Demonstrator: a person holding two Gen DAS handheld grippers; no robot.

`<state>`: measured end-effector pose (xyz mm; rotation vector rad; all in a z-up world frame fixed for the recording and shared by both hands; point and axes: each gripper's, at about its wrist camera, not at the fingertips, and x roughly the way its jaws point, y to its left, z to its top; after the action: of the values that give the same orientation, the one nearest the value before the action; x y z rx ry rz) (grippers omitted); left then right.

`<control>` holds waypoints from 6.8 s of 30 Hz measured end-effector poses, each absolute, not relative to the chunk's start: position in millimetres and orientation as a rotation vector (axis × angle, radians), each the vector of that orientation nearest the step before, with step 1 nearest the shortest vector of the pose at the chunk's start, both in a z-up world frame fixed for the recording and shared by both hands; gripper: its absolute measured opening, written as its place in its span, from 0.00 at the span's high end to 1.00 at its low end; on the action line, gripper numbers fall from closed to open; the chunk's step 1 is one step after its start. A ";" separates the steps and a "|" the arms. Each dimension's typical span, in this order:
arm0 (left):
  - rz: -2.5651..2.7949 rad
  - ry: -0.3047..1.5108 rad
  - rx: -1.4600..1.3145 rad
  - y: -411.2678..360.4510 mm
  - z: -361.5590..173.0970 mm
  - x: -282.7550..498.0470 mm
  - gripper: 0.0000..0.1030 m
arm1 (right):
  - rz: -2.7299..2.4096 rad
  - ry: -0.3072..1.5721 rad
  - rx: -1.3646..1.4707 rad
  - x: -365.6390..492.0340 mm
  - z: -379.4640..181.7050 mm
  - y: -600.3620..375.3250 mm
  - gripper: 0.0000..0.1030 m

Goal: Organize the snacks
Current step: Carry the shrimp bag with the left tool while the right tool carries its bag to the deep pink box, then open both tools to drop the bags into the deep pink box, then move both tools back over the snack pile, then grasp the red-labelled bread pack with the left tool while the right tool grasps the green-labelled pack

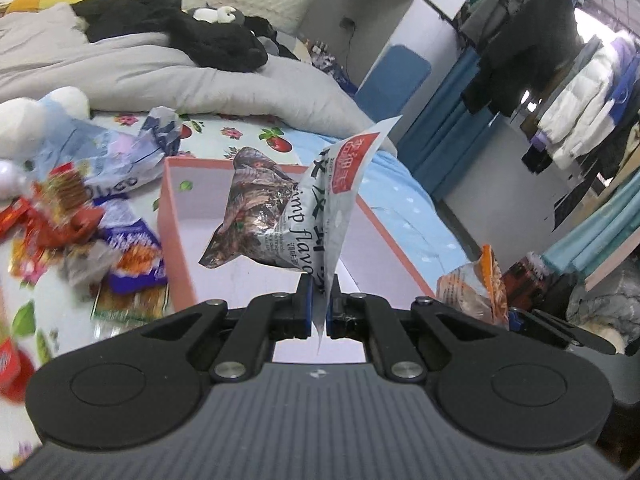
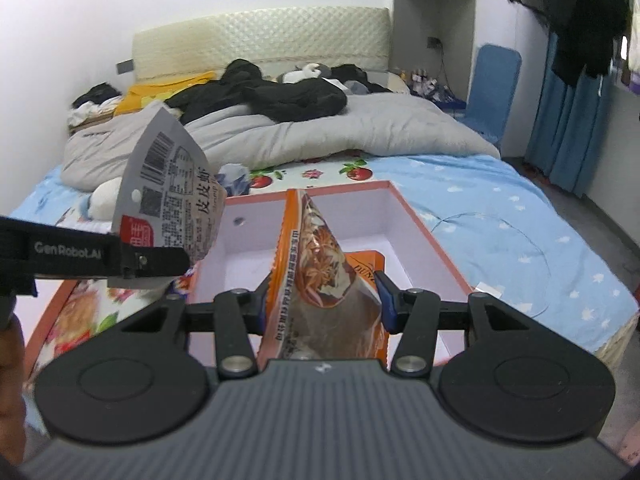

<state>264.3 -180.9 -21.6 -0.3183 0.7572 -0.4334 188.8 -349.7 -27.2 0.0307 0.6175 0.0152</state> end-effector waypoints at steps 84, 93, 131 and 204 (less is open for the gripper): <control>-0.110 0.731 -0.296 -64.1 -31.6 47.5 0.36 | 0.323 0.659 0.111 47.7 -45.7 -281.8 0.29; -0.034 0.825 -0.399 -31.7 -73.3 64.1 0.33 | 0.348 0.711 0.042 55.2 -61.8 -250.1 0.29; 0.237 0.949 -0.261 61.0 -192.1 298.2 0.16 | 0.380 0.841 -0.322 268.9 -169.4 -121.6 0.39; 0.037 1.001 -0.152 10.9 -161.7 172.1 0.10 | 0.298 0.945 0.036 141.0 -153.7 -197.3 0.19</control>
<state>172.1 10.9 -161.7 -0.1517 1.0013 0.0369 141.0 -197.3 -153.7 0.0358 0.9445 0.2978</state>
